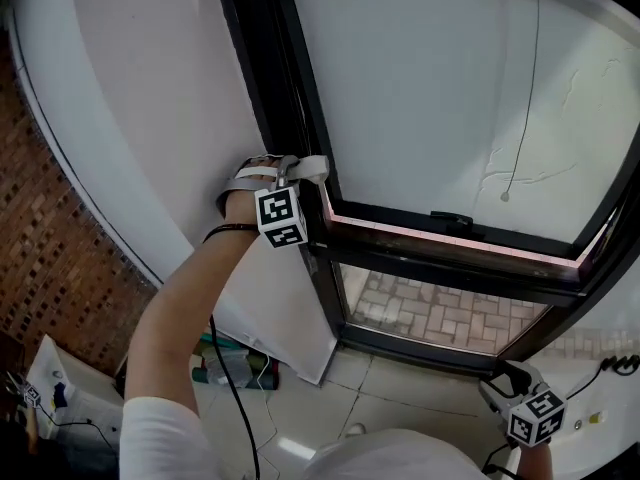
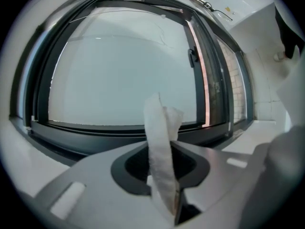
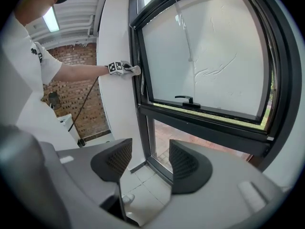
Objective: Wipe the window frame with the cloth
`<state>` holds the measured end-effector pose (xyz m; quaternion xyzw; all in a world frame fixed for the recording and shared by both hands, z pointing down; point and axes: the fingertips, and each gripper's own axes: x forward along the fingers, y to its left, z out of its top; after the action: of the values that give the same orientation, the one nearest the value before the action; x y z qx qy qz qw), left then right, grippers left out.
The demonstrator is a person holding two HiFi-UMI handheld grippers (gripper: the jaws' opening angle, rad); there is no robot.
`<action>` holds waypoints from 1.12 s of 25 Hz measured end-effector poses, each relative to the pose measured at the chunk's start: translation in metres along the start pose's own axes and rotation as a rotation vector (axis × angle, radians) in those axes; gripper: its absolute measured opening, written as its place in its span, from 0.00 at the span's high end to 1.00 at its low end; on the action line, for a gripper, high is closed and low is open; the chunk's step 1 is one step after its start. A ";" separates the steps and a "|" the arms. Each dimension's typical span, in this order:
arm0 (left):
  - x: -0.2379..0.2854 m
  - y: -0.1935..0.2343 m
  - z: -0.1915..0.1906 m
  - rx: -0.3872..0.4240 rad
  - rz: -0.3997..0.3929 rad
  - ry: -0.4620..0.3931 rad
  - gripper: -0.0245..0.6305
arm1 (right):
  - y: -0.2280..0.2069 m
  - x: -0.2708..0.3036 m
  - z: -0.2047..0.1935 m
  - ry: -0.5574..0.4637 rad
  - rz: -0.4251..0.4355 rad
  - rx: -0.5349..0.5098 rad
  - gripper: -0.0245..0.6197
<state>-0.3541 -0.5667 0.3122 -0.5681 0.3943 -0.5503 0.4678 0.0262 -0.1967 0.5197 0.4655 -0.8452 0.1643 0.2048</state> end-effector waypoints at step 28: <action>-0.116 0.425 -0.042 -0.199 0.506 0.100 0.80 | -0.038 -0.022 -0.029 -0.048 -0.108 0.109 0.58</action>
<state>-0.3771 -0.5658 -0.1302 -0.4669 0.5986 -0.4016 0.5122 0.0749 -0.1871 0.5374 0.5245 -0.8134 0.1877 0.1673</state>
